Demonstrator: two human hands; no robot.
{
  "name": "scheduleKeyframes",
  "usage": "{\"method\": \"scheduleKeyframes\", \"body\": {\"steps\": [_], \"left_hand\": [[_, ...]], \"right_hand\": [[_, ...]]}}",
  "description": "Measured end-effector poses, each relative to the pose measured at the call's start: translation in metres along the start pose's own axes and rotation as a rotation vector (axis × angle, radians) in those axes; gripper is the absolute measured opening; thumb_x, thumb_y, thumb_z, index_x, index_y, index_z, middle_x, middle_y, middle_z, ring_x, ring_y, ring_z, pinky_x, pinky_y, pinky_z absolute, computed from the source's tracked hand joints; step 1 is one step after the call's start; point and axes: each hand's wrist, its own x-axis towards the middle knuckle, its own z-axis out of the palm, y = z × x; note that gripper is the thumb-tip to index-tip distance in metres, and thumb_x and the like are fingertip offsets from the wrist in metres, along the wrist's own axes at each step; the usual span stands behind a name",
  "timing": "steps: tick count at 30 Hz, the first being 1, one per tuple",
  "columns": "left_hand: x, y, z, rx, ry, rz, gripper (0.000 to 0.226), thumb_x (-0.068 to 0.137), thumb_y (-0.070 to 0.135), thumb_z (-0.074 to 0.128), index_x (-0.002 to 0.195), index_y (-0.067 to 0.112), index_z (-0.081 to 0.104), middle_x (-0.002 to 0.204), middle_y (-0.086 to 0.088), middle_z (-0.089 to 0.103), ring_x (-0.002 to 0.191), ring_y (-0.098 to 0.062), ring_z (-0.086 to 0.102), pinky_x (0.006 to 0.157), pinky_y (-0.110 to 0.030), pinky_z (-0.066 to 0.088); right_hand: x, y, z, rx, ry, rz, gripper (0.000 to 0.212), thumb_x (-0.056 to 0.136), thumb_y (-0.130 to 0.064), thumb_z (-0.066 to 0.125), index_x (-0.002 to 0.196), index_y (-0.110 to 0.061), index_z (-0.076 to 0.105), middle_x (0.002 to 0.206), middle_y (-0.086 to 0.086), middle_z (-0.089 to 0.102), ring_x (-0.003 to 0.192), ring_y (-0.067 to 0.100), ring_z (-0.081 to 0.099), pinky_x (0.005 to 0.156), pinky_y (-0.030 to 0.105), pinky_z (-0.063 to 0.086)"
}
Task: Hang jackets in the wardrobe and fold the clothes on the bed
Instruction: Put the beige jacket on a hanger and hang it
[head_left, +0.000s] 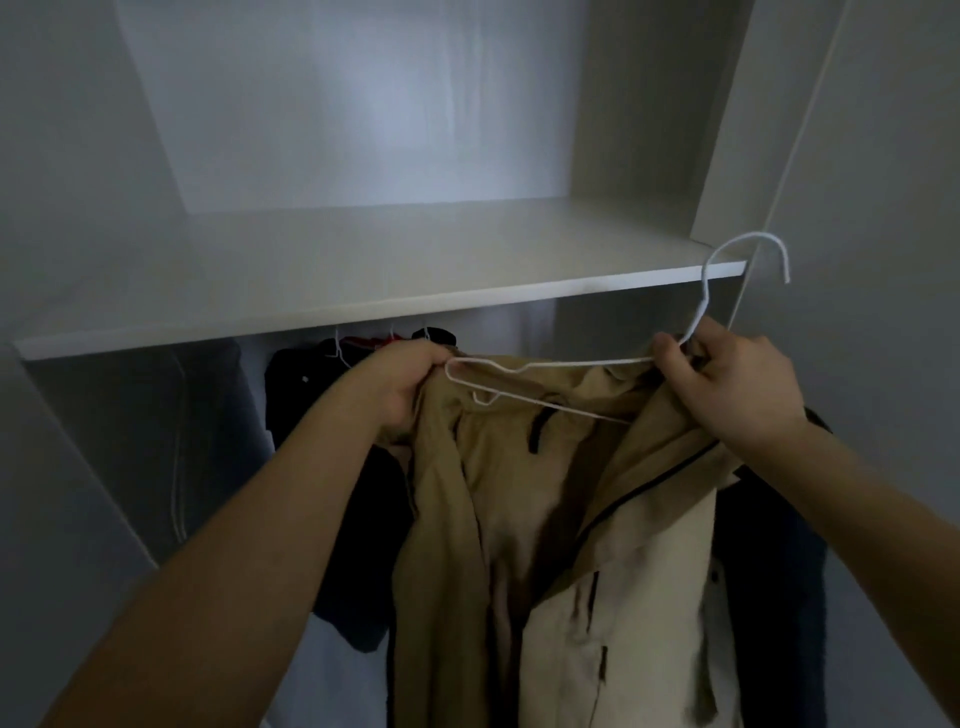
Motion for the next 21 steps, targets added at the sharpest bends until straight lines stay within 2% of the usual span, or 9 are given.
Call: {"method": "scheduleKeyframes", "body": {"steps": [3, 4, 6, 8, 11, 13, 14, 17, 21], "left_hand": [[0.001, 0.023, 0.003, 0.225, 0.129, 0.112, 0.014, 0.086, 0.008, 0.062, 0.087, -0.003, 0.071, 0.089, -0.022, 0.069, 0.079, -0.032, 0.066, 0.082, -0.044, 0.056], [0.003, 0.024, 0.004, 0.346, 0.185, 0.168, 0.014, 0.086, 0.010, 0.064, 0.087, -0.002, 0.070, 0.089, -0.021, 0.069, 0.081, -0.031, 0.065, 0.080, -0.041, 0.056], [0.004, 0.022, 0.009, 0.589, 0.257, 0.274, 0.020, 0.091, 0.017, 0.061, 0.075, 0.006, 0.064, 0.079, -0.012, 0.063, 0.077, -0.026, 0.060, 0.070, -0.032, 0.049], [0.005, 0.015, 0.018, 0.649, 0.286, 0.359, 0.029, 0.094, 0.021, 0.055, 0.066, 0.011, 0.055, 0.075, -0.008, 0.059, 0.079, -0.026, 0.060, 0.068, -0.030, 0.043], [0.000, 0.011, 0.034, 0.336, 0.227, 0.335, 0.019, 0.094, 0.015, 0.055, 0.079, 0.007, 0.063, 0.086, -0.013, 0.066, 0.084, -0.027, 0.064, 0.075, -0.033, 0.053], [-0.008, 0.018, 0.049, 0.083, 0.081, 0.209, 0.018, 0.096, 0.014, 0.055, 0.098, 0.002, 0.069, 0.104, -0.019, 0.070, 0.097, -0.031, 0.067, 0.087, -0.040, 0.056], [-0.012, 0.022, 0.056, 0.024, 0.016, 0.156, 0.021, 0.097, 0.015, 0.055, 0.102, 0.002, 0.069, 0.103, -0.017, 0.071, 0.096, -0.030, 0.067, 0.086, -0.040, 0.056], [-0.025, 0.036, 0.076, -0.036, -0.122, 0.120, 0.023, 0.100, 0.016, 0.049, 0.110, 0.004, 0.065, 0.092, -0.012, 0.068, 0.081, -0.025, 0.065, 0.072, -0.034, 0.056], [-0.029, 0.054, 0.090, 0.012, -0.043, 0.216, 0.016, 0.100, 0.009, 0.043, 0.102, 0.005, 0.059, 0.080, -0.012, 0.064, 0.066, -0.023, 0.064, 0.046, -0.031, 0.055]], "right_hand": [[0.003, -0.002, -0.011, 0.009, -0.026, -0.044, 0.033, 0.096, -0.045, 0.044, 0.066, -0.033, 0.042, 0.056, -0.007, 0.051, 0.055, 0.017, 0.053, 0.056, 0.030, 0.040], [0.003, -0.003, -0.013, 0.002, -0.056, -0.061, 0.032, 0.096, -0.045, 0.043, 0.067, -0.033, 0.043, 0.056, -0.007, 0.051, 0.054, 0.015, 0.053, 0.056, 0.030, 0.042], [0.001, -0.004, -0.013, -0.026, -0.118, -0.087, 0.028, 0.095, -0.045, 0.040, 0.073, -0.030, 0.048, 0.056, -0.007, 0.052, 0.054, 0.013, 0.053, 0.057, 0.033, 0.047], [-0.004, -0.003, -0.010, -0.080, -0.171, -0.074, 0.026, 0.097, -0.045, 0.038, 0.080, -0.028, 0.049, 0.058, -0.007, 0.052, 0.054, 0.013, 0.053, 0.057, 0.032, 0.048], [-0.015, -0.007, 0.000, -0.202, -0.184, -0.026, 0.028, 0.099, -0.047, 0.034, 0.087, -0.027, 0.047, 0.061, -0.007, 0.052, 0.055, 0.013, 0.055, 0.055, 0.031, 0.049], [-0.022, -0.013, 0.009, -0.243, -0.191, 0.016, 0.029, 0.100, -0.049, 0.032, 0.091, -0.025, 0.047, 0.065, -0.006, 0.053, 0.058, 0.014, 0.056, 0.056, 0.032, 0.049], [-0.024, -0.018, 0.013, -0.224, -0.196, 0.039, 0.030, 0.100, -0.050, 0.032, 0.091, -0.024, 0.045, 0.066, -0.006, 0.053, 0.058, 0.014, 0.055, 0.055, 0.032, 0.048], [-0.028, -0.032, 0.023, -0.070, -0.201, 0.038, 0.037, 0.096, -0.058, 0.031, 0.089, -0.023, 0.042, 0.066, -0.006, 0.053, 0.058, 0.015, 0.055, 0.055, 0.034, 0.048], [-0.033, -0.041, 0.021, 0.110, -0.266, 0.005, 0.067, 0.077, -0.084, 0.030, 0.102, -0.023, 0.037, 0.068, -0.005, 0.056, 0.059, 0.009, 0.056, 0.058, 0.032, 0.049]]}}
